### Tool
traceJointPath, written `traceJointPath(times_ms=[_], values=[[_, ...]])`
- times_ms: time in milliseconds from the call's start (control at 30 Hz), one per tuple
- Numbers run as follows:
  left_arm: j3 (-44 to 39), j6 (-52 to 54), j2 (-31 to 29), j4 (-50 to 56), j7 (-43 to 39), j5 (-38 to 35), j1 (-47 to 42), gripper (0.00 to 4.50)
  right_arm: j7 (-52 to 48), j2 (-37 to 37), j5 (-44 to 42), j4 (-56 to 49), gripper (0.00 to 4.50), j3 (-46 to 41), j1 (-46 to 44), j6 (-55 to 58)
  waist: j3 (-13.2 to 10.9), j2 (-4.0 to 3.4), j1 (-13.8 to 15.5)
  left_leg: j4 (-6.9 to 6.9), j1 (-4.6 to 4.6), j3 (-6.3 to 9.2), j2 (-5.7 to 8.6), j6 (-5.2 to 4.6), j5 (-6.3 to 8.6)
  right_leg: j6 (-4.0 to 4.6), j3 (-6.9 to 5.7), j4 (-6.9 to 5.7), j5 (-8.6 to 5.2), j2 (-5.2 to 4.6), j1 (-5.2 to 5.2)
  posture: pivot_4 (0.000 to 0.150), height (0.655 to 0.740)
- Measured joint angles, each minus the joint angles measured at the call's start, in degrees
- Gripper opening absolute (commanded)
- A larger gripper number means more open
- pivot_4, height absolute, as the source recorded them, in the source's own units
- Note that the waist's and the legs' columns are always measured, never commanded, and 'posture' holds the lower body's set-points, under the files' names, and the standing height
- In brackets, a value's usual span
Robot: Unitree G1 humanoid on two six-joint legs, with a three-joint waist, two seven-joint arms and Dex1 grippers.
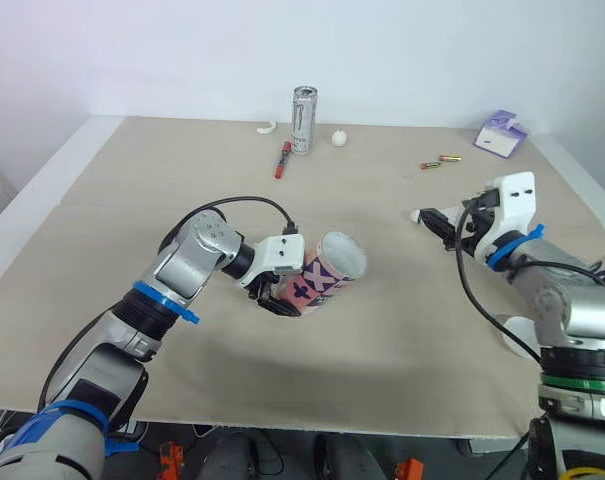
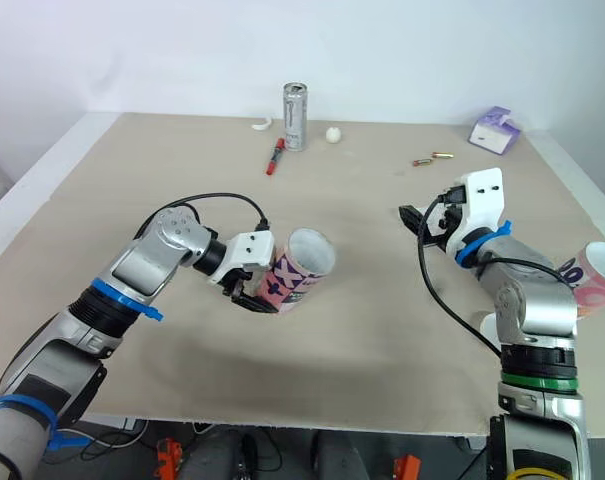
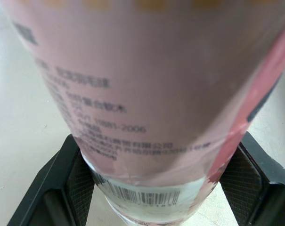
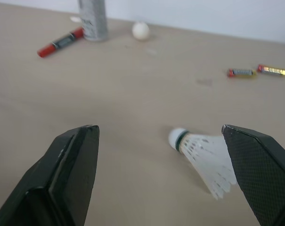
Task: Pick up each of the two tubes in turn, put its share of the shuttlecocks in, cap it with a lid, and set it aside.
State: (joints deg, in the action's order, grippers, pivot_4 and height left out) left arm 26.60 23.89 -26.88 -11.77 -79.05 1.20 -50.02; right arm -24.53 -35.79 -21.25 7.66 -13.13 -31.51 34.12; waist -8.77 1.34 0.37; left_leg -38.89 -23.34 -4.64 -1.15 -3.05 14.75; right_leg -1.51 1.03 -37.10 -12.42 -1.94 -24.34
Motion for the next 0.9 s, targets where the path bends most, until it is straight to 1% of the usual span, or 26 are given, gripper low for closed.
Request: traceJointPath(times_ms=[167, 400, 700, 900], values=[[0.0, 0.6, -0.4, 1.1, 0.3, 0.0, 0.4, 3.35, 0.8, 0.8, 1.9, 8.6, 4.47, -0.1, -4.7, -2.7, 0.0, 0.0, -0.1, 0.01, 0.01, -0.04, -0.01, 0.0, 0.0, -0.01, 0.04, 0.0, 0.0, 0.01, -0.01, 0.15, 0.74], [0.1, 1.5, -0.8, 2.1, 0.8, 0.0, 0.7, 3.35, 0.4, 1.4, 3.7, 18.4, 4.47, 0.0, -6.8, -6.2, 0.0, -0.01, -0.3, 0.02, 0.02, -0.07, -0.01, 0.0, 0.0, -0.01, 0.09, 0.0, 0.01, 0.01, -0.02, 0.15, 0.74], [0.1, 1.6, -0.8, 2.4, 1.1, -0.1, 0.9, 3.35, 0.3, 2.2, 4.5, 26.2, 4.47, -0.4, -10.6, -9.1, 0.0, -0.02, -0.3, 0.02, 0.02, -0.1, -0.01, 0.0, 0.0, -0.02, 0.11, 0.0, 0.03, 0.0, -0.02, 0.15, 0.74], [0.1, 1.6, -0.9, 2.4, 1.1, -0.1, 0.9, 3.35, -1.4, 3.4, 4.8, 33.5, 4.47, -0.4, -14.1, -10.7, 0.0, -0.02, -0.4, 0.03, 0.05, -0.14, -0.01, 0.0, 0.0, -0.03, 0.14, -0.01, 0.05, 0.01, -0.02, 0.15, 0.74]])
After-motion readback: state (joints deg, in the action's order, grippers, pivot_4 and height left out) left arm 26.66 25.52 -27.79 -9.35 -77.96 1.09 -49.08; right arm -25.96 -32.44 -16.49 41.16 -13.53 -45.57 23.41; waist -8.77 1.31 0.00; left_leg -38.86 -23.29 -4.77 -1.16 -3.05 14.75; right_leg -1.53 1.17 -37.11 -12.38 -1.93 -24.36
